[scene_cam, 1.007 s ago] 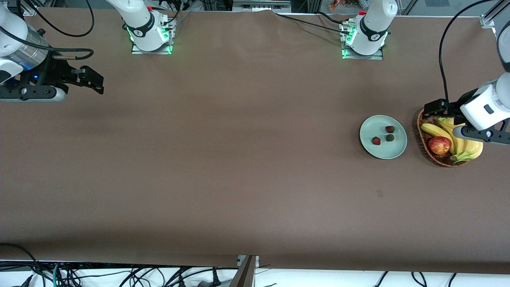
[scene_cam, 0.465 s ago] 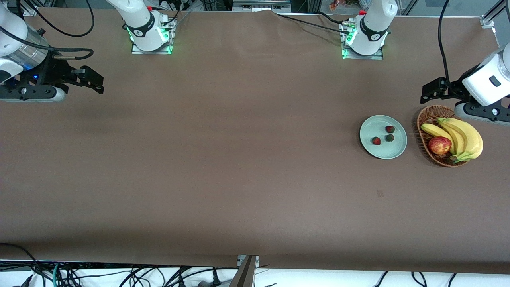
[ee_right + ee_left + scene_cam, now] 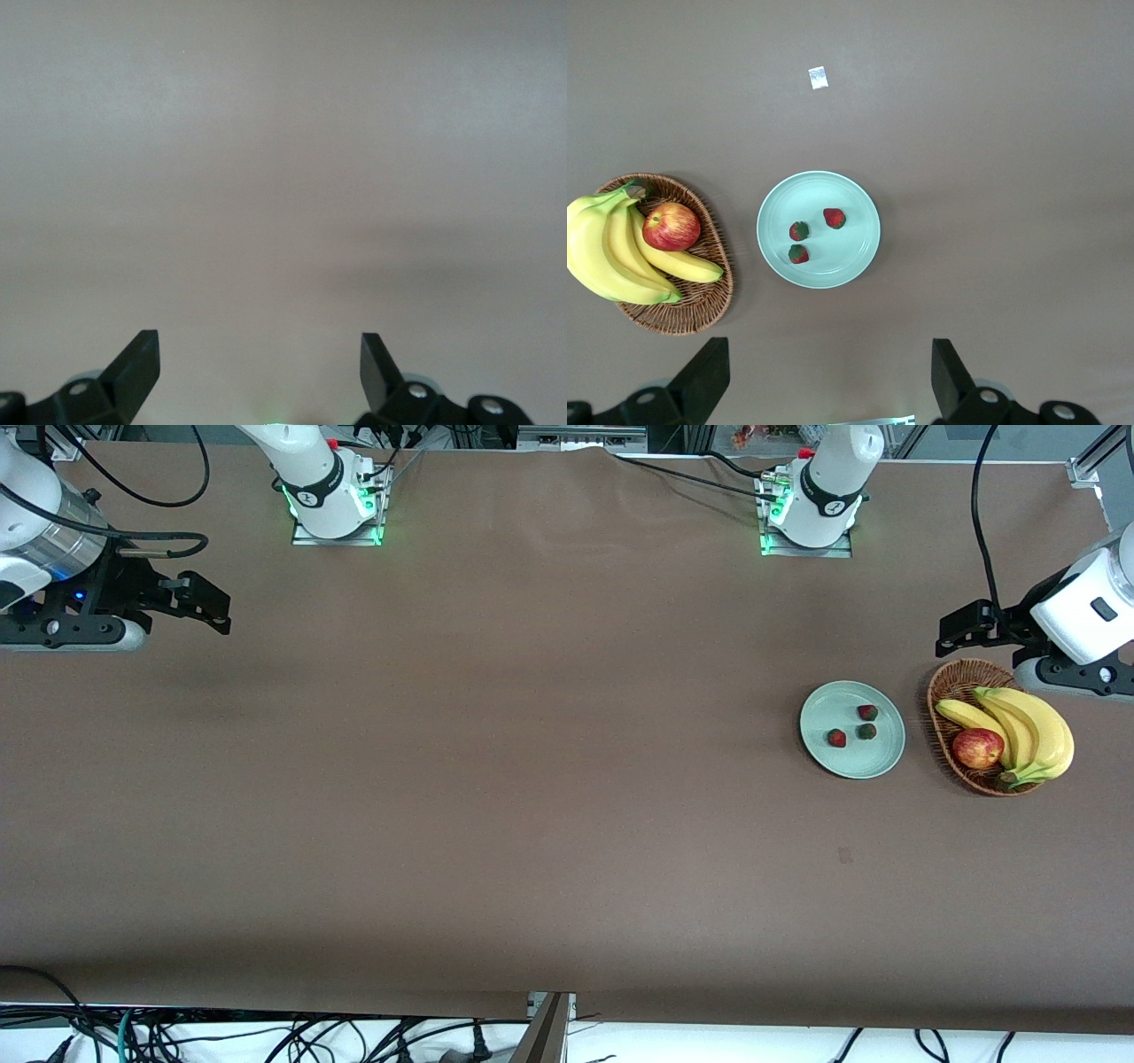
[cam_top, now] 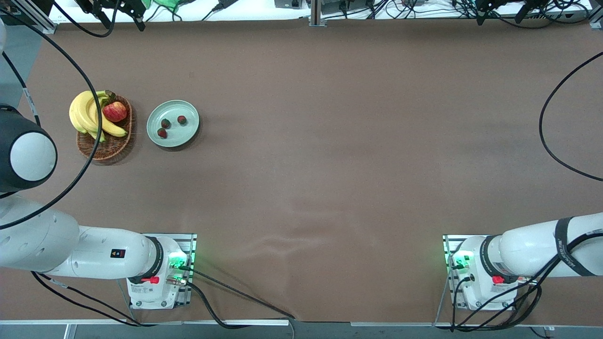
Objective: Collect all strawberries into plate
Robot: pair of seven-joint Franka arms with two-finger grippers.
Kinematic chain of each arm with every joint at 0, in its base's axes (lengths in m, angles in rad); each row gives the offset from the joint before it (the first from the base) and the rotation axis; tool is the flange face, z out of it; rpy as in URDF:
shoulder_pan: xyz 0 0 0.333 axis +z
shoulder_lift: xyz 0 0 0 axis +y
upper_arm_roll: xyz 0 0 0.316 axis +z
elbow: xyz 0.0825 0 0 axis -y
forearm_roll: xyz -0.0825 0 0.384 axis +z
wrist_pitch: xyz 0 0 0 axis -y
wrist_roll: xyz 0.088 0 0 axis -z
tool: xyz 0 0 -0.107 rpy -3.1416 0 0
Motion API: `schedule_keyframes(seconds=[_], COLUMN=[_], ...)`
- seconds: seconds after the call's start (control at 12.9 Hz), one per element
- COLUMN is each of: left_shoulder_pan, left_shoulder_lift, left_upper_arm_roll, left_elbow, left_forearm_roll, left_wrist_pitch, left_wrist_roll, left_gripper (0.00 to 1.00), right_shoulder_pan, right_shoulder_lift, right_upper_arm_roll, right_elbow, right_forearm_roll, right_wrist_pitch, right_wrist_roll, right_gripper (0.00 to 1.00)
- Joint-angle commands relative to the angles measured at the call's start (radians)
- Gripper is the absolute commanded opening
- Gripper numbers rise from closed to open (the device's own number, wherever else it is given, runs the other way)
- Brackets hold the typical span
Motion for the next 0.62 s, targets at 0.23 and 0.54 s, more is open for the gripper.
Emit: schedule_keyframes(seconds=[0.23,0.54], left_shoulder_pan=[-0.005,-0.005], left_shoulder_lift=[-0.028,-0.025], left_upper_arm_roll=[-0.01,-0.012], left_elbow=[-0.049,-0.046], left_forearm_roll=[0.034,0.034], left_wrist_pitch=[0.043,0.043], left_wrist_roll=[-0.012,-0.011], left_gripper=[1.0,1.0], right_shoulder_pan=[-0.01,-0.01], right_shoulder_lift=[0.008,0.008], right_upper_arm_roll=[0.012,0.012], right_elbow=[0.026,0.026], right_forearm_roll=[0.004,0.006], right_wrist_pitch=[-0.009,-0.009], right_wrist_roll=[0.003,0.005], right_gripper=[1.0,1.0])
